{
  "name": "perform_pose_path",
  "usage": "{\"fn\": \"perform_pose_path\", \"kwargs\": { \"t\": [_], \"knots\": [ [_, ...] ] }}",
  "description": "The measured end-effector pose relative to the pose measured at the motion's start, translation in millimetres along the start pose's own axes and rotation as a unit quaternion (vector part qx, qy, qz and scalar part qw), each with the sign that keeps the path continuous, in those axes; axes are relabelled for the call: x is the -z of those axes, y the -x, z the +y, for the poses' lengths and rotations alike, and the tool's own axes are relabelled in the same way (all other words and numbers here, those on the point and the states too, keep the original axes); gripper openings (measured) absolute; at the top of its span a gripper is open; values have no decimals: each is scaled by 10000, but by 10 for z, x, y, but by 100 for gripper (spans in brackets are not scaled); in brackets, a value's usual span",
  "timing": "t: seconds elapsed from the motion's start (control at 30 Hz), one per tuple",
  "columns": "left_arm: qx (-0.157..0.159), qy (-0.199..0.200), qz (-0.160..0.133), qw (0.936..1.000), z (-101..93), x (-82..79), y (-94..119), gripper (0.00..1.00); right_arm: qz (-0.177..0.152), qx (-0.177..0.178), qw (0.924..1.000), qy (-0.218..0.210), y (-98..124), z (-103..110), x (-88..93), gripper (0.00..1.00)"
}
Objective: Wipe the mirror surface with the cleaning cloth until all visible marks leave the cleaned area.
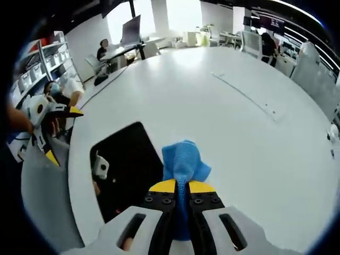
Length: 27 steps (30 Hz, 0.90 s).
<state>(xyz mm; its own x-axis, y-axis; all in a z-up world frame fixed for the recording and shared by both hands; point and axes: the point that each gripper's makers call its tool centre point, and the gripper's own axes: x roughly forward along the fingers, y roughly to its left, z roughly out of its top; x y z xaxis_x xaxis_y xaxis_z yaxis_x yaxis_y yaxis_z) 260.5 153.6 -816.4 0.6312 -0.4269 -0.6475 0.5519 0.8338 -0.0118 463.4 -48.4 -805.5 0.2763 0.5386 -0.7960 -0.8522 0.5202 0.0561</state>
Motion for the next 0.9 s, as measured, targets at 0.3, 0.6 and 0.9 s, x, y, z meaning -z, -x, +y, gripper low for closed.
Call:
{"fn": "perform_pose_path", "kwargs": {
  "t": [0.3,0.6,0.9],
  "knots": [
    [73,-10,-43,10000,-32,-25,5,100,-80,138,9998,-102,135,-129,-66,1],
    [103,-26,-24,9999,-23,-3,-17,100,-133,237,9992,-286,243,-139,-14,1],
    [209,0,-66,9998,-82,-32,-9,100,-132,464,9970,-598,465,-306,254,1]
  ]
}}
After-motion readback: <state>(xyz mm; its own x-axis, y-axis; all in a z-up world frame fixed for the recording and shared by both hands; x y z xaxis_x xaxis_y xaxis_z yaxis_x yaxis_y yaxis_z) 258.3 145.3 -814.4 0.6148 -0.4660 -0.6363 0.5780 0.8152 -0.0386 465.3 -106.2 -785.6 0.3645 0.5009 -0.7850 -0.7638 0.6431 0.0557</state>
